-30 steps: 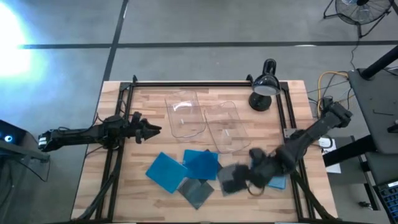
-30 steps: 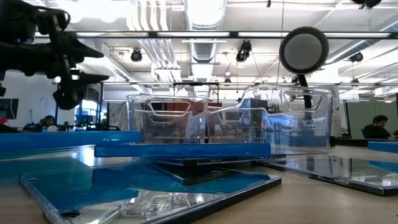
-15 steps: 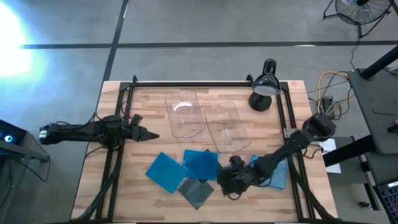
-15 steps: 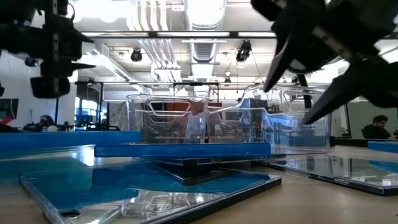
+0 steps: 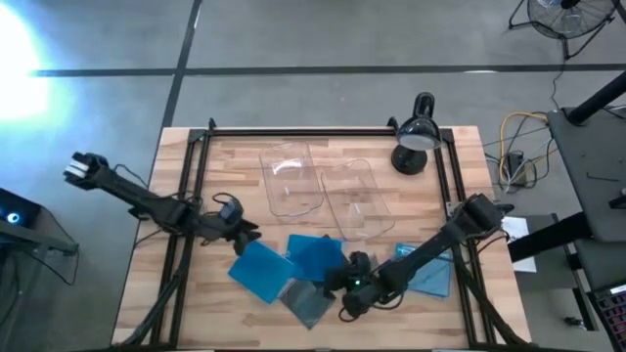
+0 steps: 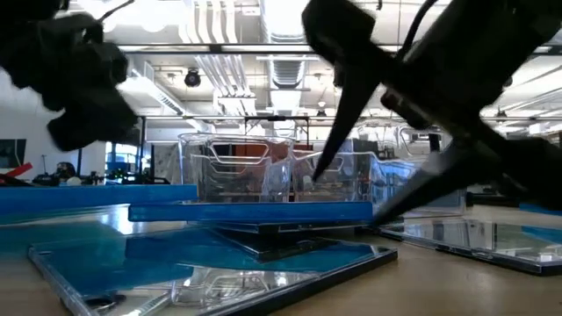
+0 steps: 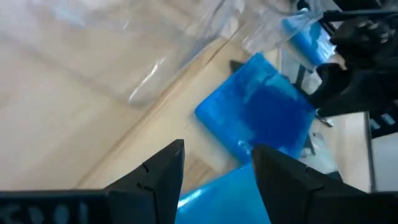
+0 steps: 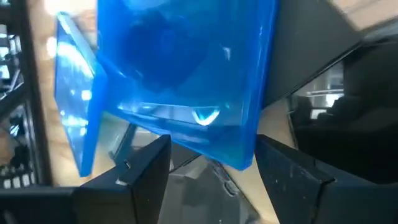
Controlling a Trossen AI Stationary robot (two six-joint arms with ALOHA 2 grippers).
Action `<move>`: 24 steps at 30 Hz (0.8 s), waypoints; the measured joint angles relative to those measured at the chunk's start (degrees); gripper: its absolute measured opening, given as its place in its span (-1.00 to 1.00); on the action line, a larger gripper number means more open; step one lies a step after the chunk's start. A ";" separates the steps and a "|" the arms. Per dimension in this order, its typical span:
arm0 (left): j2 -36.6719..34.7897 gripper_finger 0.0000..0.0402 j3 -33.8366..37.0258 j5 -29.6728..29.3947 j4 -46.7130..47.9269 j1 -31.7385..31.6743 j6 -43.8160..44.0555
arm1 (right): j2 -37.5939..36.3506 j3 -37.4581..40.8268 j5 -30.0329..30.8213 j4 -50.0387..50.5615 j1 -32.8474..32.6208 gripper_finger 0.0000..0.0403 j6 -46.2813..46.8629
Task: Pick & place jewel cases by type
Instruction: Put the blue CD case into the right transparent bin
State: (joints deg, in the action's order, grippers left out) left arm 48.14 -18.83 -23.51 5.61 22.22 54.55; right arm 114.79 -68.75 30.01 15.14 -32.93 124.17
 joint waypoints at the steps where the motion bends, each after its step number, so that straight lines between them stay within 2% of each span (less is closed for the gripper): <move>1: 2.37 -0.16 -1.28 0.04 -0.75 0.00 -1.53 | 0.79 -0.54 -0.31 1.30 0.00 0.12 0.53; 13: 28.83 -0.16 -16.60 0.48 -0.51 -1.07 -19.47 | 2.59 -1.41 2.98 1.66 -0.57 0.12 4.05; 19: 40.43 -0.16 -21.43 2.63 -0.15 -3.13 -20.12 | 4.13 -1.36 6.18 1.80 0.04 0.12 4.92; 24: 46.19 -0.16 -24.64 5.43 -0.80 -3.65 -20.40 | 4.35 -1.24 8.41 0.01 0.39 0.12 4.26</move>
State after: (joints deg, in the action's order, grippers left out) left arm 94.33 -43.46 -18.08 4.81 18.57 34.14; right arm 119.14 -70.00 38.43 15.15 -32.53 128.43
